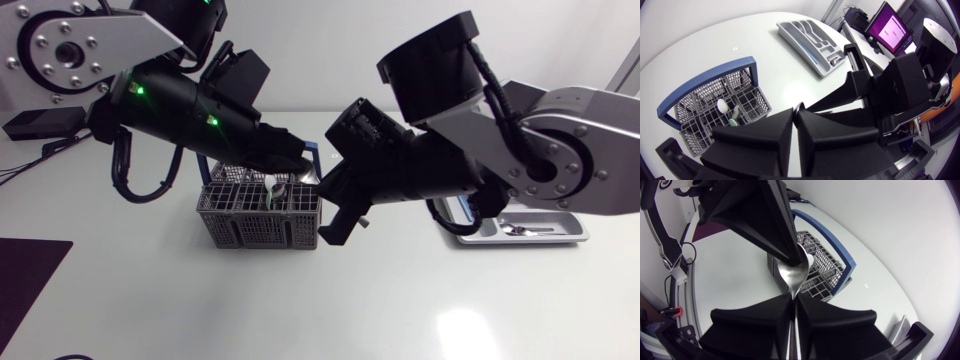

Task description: Unload the cutlery basket into the drawer organizer.

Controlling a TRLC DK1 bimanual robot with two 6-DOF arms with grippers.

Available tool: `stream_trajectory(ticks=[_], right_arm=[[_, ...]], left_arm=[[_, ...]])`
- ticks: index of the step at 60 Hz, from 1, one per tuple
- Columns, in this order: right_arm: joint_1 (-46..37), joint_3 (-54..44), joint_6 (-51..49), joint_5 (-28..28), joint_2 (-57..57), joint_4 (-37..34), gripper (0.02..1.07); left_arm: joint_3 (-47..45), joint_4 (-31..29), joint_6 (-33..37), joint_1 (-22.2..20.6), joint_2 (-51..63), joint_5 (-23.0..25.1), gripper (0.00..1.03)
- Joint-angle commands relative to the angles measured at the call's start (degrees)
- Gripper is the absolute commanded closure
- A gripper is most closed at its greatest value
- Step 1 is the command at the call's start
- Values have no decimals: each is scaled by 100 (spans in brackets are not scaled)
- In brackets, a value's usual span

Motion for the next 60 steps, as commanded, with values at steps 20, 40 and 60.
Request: stream_trajectory(ticks=[20, 40, 60], right_arm=[[-66, -519, -211, -368, -409, -189, 102], [-1174, -1011, -1292, -1466, -1068, -1095, 102], [-3142, -976, -3692, -2257, -699, -2343, 102]], left_arm=[[517, 466, -477, 403, -295, 123, 4], [350, 589, -248, 570, -418, -1019, 5], [-300, 423, 191, 596, -453, -1538, 5]])
